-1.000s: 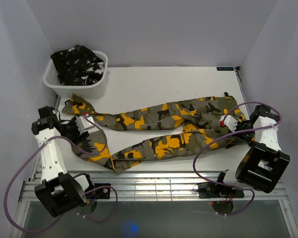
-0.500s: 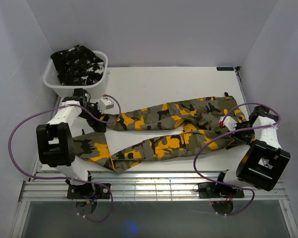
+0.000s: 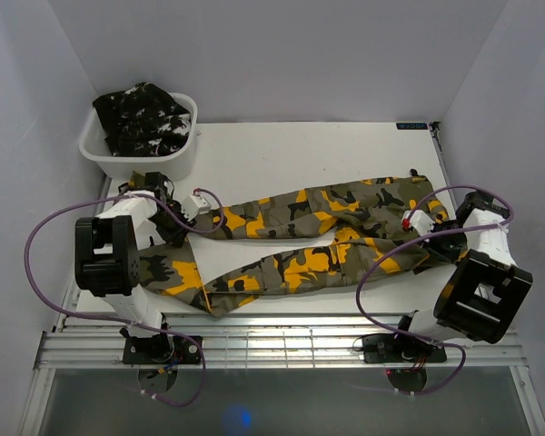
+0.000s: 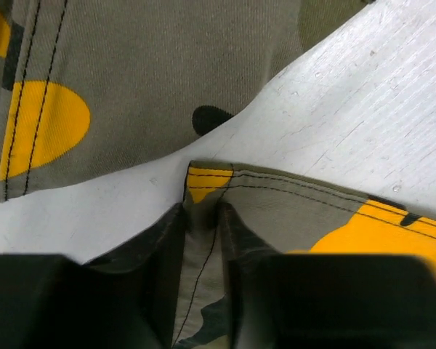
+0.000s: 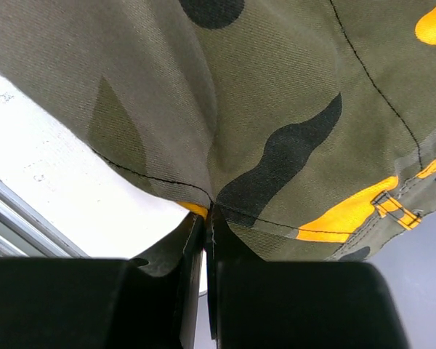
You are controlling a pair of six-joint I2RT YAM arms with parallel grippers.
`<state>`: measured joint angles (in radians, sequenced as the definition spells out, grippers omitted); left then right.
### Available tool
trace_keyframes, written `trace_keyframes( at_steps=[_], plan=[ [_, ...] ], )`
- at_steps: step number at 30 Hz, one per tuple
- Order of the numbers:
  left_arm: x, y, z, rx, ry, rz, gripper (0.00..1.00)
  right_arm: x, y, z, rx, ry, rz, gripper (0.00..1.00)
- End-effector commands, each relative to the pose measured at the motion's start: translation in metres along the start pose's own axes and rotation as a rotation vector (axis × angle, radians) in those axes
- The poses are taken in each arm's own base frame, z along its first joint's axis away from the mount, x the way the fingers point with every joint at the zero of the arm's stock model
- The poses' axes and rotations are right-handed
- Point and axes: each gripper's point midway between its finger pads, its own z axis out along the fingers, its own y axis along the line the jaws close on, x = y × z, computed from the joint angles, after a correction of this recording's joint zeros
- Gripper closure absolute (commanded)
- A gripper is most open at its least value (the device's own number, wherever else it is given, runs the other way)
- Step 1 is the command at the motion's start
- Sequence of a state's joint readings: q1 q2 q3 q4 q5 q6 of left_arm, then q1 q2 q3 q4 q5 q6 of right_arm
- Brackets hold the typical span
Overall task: Fold and stack the trousers
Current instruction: Flatten the trousers out
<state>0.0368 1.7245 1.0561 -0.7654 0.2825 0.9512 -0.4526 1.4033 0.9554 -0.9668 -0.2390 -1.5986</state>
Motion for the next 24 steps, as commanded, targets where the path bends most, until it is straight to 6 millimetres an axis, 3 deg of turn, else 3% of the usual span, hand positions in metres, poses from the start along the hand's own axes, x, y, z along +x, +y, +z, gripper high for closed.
trace_keyframes(
  at_steps=[1, 3, 5, 6, 7, 8, 9, 11, 13, 14, 16, 17, 18, 19, 20, 21, 23, 24],
  plan=[
    [0.012, -0.004, 0.014, 0.011, 0.04, 0.017, 0.66, -0.003, -0.011, -0.006, 0.024, -0.015, 0.034, 0.92],
    [0.001, 0.009, 0.015, 0.004, 0.024, 0.015, 0.84, -0.004, -0.016, -0.006, 0.027, -0.021, 0.042, 0.92],
    [-0.035, 0.049, -0.005, -0.09, -0.052, 0.04, 1.0, -0.006, -0.021, -0.007, 0.031, -0.029, 0.067, 0.92],
    [-0.05, 0.064, -0.016, -0.123, -0.085, 0.052, 1.0, -0.007, -0.029, -0.012, 0.048, -0.029, 0.067, 0.92],
    [-0.08, 0.089, -0.042, -0.191, -0.146, 0.082, 1.0, -0.007, -0.031, -0.011, 0.042, -0.03, 0.086, 0.92],
    [-0.096, 0.1, -0.058, -0.225, -0.185, 0.101, 1.0, -0.007, -0.035, -0.013, 0.049, -0.031, 0.094, 0.92],
    [-0.113, 0.107, -0.075, -0.248, -0.236, 0.128, 1.0, -0.008, -0.036, -0.013, 0.039, -0.033, 0.104, 0.92],
    [-0.144, 0.121, -0.126, -0.352, -0.323, 0.204, 1.0, -0.01, -0.042, -0.019, 0.056, -0.037, 0.104, 0.92],
    [-0.152, 0.114, -0.154, -0.37, -0.38, 0.296, 1.0, -0.011, -0.042, -0.023, 0.056, -0.039, 0.099, 0.92],
    [-0.141, 0.104, -0.173, -0.398, -0.397, 0.32, 1.0, -0.011, -0.041, -0.023, 0.052, -0.038, 0.093, 0.92],
    [-0.121, 0.078, -0.18, -0.358, -0.424, 0.449, 1.0, -0.009, -0.036, -0.022, 0.047, -0.023, 0.082, 0.92],
    [-0.084, 0.058, -0.179, -0.353, -0.405, 0.455, 1.0, -0.007, -0.035, -0.022, 0.049, -0.018, 0.073, 0.92],
    [-0.062, 0.043, -0.172, -0.332, -0.388, 0.48, 1.0, -0.007, -0.034, -0.023, 0.053, -0.016, 0.063, 0.92],
    [-0.043, 0.032, -0.166, -0.33, -0.375, 0.501, 1.0, -0.007, -0.032, -0.022, 0.048, -0.018, 0.061, 0.92],
    [-0.012, 0.029, -0.162, -0.356, -0.319, 0.559, 1.0, -0.007, -0.028, -0.02, 0.04, -0.022, 0.066, 0.92],
    [0.021, 0.0, -0.136, -0.305, -0.277, 0.558, 1.0, -0.007, -0.028, -0.021, 0.045, -0.023, 0.06, 0.92],
    [0.066, -0.014, -0.116, -0.293, -0.191, 0.524, 1.0, -0.008, -0.023, -0.02, 0.036, -0.028, 0.058, 0.92],
    [0.086, -0.033, -0.092, -0.244, -0.164, 0.514, 1.0, -0.008, -0.021, -0.019, 0.032, -0.028, 0.053, 0.92]
  ],
)
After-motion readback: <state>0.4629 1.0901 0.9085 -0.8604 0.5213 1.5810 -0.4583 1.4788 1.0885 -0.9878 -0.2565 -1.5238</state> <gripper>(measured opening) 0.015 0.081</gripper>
